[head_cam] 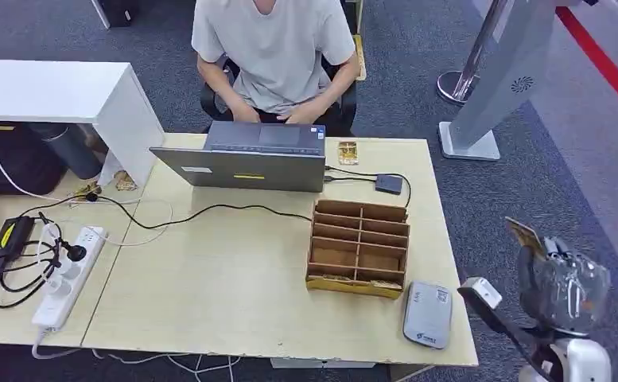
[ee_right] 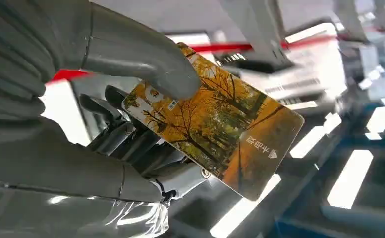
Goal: Pass the card to the sensor for recognition and then transmit it.
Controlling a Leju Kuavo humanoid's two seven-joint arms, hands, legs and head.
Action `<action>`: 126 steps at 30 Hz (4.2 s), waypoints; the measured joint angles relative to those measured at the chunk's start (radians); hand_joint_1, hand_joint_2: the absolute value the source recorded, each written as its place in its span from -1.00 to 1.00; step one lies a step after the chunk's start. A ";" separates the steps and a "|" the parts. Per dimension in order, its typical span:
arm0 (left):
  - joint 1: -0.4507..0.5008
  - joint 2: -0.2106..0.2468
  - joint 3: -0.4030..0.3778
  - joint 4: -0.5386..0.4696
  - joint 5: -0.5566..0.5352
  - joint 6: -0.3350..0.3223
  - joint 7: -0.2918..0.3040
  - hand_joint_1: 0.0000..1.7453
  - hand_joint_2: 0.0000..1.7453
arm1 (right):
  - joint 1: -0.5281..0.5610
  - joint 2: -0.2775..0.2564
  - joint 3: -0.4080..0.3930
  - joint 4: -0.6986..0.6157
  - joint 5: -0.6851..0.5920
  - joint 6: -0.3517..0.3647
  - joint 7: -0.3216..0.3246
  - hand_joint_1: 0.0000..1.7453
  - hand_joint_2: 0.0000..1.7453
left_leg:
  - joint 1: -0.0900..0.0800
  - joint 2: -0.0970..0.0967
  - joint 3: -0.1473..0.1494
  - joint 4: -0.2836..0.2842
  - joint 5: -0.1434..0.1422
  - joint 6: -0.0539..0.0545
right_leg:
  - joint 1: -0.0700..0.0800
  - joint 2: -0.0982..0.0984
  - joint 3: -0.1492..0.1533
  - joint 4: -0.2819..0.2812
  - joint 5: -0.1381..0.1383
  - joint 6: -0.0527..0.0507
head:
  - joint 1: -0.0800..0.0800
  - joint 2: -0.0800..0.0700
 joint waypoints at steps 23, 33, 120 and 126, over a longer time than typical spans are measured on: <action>-0.013 0.001 -0.012 0.000 -0.110 -0.044 -0.003 -1.00 1.00 | -0.740 -0.052 0.352 0.558 0.086 0.189 0.219 1.00 1.00 | 0.001 -0.002 -0.001 0.000 0.005 0.000 | 0.001 -0.002 -0.001 0.001 0.002 0.000 | 0.000 0.000; -0.013 0.001 -0.024 0.000 -0.125 -0.045 0.003 -1.00 1.00 | -0.909 0.030 0.392 0.999 0.071 0.146 0.254 1.00 1.00 | 0.001 -0.007 -0.003 0.000 0.005 -0.001 | 0.001 -0.007 -0.001 0.001 0.002 0.000 | 0.000 0.000; -0.001 -0.010 0.112 0.000 -0.012 0.000 0.023 -1.00 1.00 | 0.213 -0.244 0.605 -0.166 0.112 0.102 0.300 -1.00 1.00 | 0.004 -0.006 0.004 0.000 -0.007 -0.004 | 0.004 -0.006 0.006 -0.001 -0.010 -0.004 | -0.001 0.000; -0.001 -0.010 0.112 0.000 -0.018 0.000 0.026 -1.00 1.00 | 0.160 -0.244 0.689 -0.076 0.095 0.096 0.299 -1.00 1.00 | 0.004 -0.006 0.004 -0.001 -0.007 -0.005 | 0.004 -0.007 0.006 -0.001 -0.010 -0.004 | -0.001 0.000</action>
